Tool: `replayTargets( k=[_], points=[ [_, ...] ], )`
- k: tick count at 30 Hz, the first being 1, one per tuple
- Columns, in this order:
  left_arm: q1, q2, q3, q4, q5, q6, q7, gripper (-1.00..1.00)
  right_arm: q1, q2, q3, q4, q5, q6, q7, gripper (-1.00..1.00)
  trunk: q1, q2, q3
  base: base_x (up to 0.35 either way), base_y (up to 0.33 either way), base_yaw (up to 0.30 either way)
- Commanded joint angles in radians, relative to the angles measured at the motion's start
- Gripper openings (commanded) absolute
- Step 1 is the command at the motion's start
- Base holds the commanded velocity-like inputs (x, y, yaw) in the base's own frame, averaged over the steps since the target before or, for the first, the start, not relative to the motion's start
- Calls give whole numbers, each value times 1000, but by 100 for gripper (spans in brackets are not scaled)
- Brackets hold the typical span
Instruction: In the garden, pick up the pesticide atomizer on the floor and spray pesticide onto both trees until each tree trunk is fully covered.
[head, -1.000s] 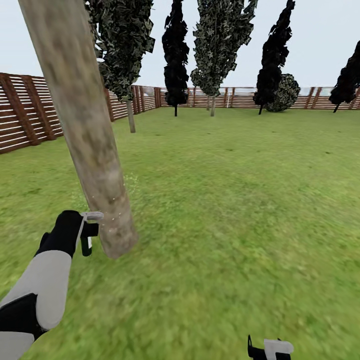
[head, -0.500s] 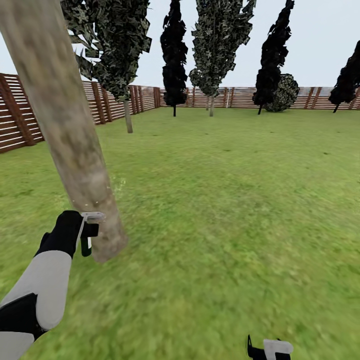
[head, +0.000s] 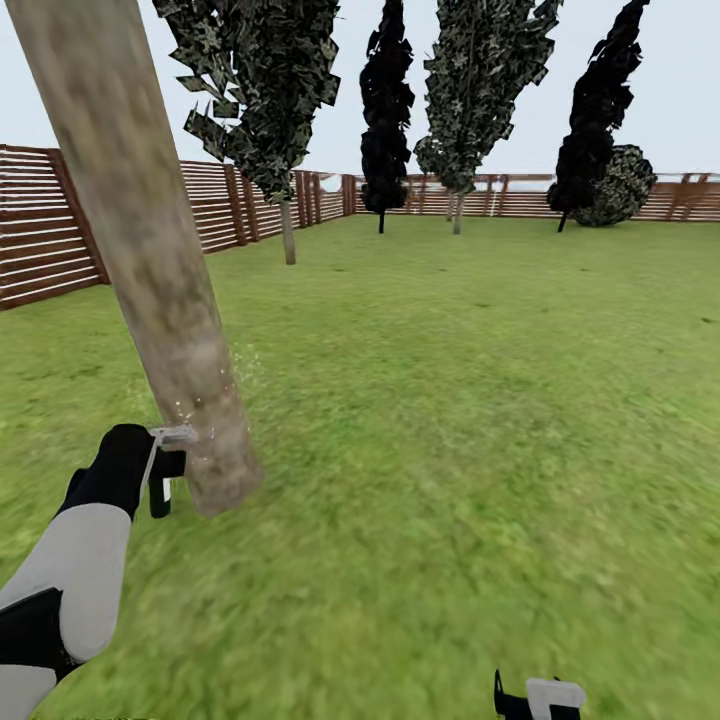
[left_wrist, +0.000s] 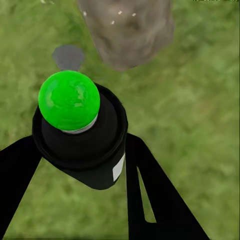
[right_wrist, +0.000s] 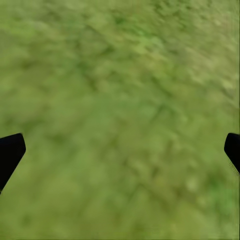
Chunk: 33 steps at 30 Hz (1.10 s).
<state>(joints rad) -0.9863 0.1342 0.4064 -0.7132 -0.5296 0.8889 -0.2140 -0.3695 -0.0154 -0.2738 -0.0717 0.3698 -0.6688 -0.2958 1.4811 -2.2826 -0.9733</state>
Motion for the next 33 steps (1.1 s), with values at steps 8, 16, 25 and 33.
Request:
replayTargets(
  k=[8, 16, 25, 33],
  points=[
    [18, -4, 9, 36, -7, -5, -6, -100, 0, 0, -4, 1, 11, 0, -6, 100, 0, 0, -1, 205, -178, 269],
    [84, -64, 4, 40, -3, -11, -2, -100, 0, -2, -5, 1, 11, -2, -6, 100, 0, 0, -1, 11, -4, 47],
    [92, -22, 4, 38, -3, -52, -2, -100, -1, -2, -5, 1, 11, -1, -6, 100, 0, 0, -1, 129, 124, 0],
    [93, -34, 3, 43, -3, -67, -2, -100, 0, -2, -5, 1, 11, -1, -6, 100, 0, 0, -1, 56, -55, 0]
  ],
)
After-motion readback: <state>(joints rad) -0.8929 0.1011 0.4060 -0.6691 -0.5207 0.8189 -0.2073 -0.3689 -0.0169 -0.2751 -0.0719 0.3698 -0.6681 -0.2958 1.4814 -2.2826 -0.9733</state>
